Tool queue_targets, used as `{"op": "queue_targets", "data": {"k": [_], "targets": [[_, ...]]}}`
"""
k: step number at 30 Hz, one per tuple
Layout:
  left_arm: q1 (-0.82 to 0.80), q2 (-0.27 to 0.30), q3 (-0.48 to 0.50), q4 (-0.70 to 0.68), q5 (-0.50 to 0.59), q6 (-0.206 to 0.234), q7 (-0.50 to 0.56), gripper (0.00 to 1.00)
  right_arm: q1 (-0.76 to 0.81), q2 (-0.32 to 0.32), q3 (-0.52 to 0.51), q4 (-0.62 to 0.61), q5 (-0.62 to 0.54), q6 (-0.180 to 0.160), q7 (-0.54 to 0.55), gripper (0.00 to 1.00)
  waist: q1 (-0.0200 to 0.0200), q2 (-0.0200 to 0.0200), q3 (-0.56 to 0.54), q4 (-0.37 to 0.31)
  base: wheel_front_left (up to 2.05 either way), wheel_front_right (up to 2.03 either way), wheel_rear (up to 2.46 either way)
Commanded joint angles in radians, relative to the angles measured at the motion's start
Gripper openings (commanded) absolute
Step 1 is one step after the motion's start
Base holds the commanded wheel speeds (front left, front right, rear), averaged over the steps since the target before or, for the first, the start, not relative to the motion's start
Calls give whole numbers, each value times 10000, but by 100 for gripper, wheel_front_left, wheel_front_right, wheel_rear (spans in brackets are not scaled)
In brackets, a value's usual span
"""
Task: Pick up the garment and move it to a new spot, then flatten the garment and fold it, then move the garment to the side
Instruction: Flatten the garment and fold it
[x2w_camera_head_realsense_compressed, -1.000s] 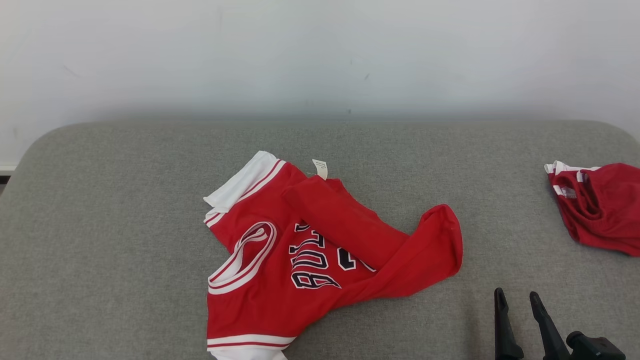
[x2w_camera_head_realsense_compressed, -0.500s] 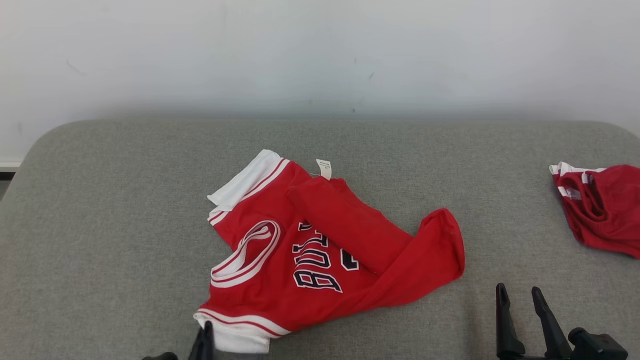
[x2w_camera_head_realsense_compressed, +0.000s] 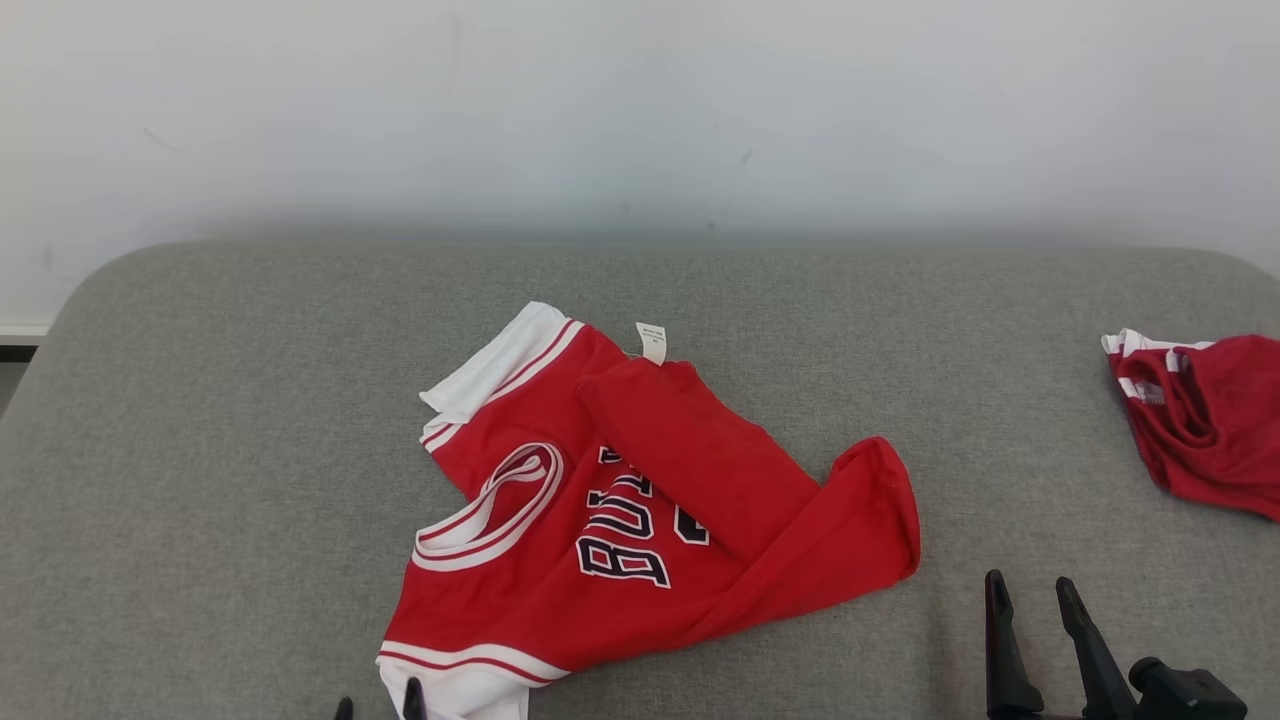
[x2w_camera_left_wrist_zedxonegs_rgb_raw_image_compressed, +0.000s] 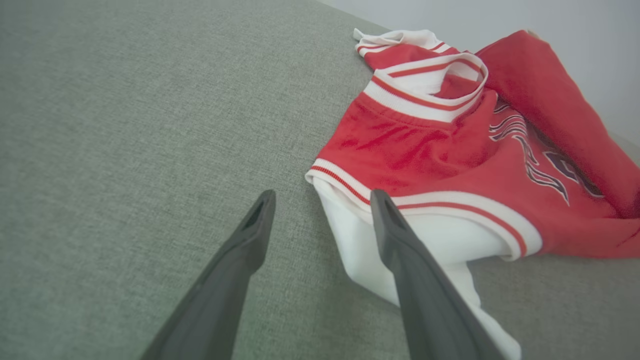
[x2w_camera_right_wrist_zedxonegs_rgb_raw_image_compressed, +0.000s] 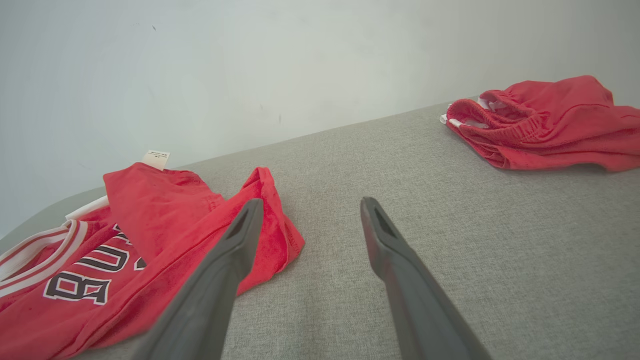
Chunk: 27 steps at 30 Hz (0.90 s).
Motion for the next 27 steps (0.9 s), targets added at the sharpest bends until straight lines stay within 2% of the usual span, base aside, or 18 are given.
{"op": "queue_targets", "data": {"k": [1, 5, 9, 15, 19, 27], "targets": [[286, -86, -13, -89, -107, -70, -63, 100, 73, 4, 18, 10, 6, 12, -20, 100, 0, -1, -13, 24, 0, 0, 0], [599, -260, -363, -448, -212, -123, -81, 100, 8, -109, 88, 173, -3, 12, -20, 100, 0, -1, -31, 125, 0, 0, 0], [806, -349, -1183, -591, -359, -76, 417, 100, -267, -302, 166, 415, -13, 12, -19, 100, 0, -1, 4, 182, 0, 0, 0], [985, -363, -1850, -1270, -1086, 179, 795, 100, -813, -689, 375, 846, -199, 12, -20, 100, 0, -1, 149, 190, 0, 0, 0], [854, -352, -2131, -1306, -944, 533, 965, 100, -1436, -973, 781, 1555, -201, 12, -20, 100, 0, -1, 281, 161, 0, 0, 0], [495, -357, -2220, -728, -1263, 488, 795, 100, -2950, -1435, 1809, 3291, 33, 12, -19, 100, 0, -1, 482, 266, 0, 0, 0]]}}
